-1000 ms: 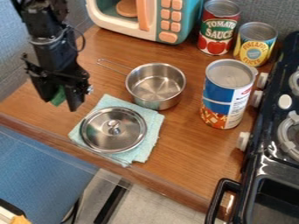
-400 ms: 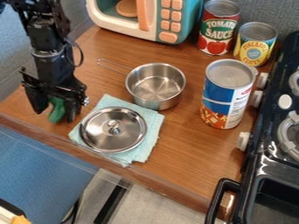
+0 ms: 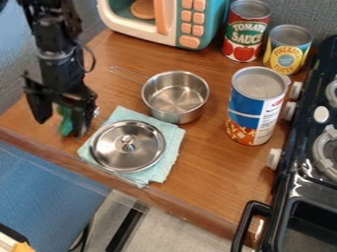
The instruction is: Move the green object to the bottom left of the table
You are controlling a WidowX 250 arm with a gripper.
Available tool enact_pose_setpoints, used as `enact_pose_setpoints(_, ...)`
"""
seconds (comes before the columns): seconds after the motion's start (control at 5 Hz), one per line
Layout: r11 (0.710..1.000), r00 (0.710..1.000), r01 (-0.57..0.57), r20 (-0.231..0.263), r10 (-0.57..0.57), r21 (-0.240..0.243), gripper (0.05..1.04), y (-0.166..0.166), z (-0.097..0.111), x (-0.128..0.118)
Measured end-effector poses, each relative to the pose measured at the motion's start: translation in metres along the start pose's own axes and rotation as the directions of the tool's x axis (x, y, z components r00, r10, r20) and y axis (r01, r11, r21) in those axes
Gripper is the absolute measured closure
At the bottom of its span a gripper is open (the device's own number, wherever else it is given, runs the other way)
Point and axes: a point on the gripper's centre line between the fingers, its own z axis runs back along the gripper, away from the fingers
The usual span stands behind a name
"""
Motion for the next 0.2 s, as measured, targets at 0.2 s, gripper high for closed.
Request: enact_pose_setpoints(0.2,0.999,0.998,0.025,0.057,-0.027,0.034,0.083,-0.0020,0.0261,0.0011)
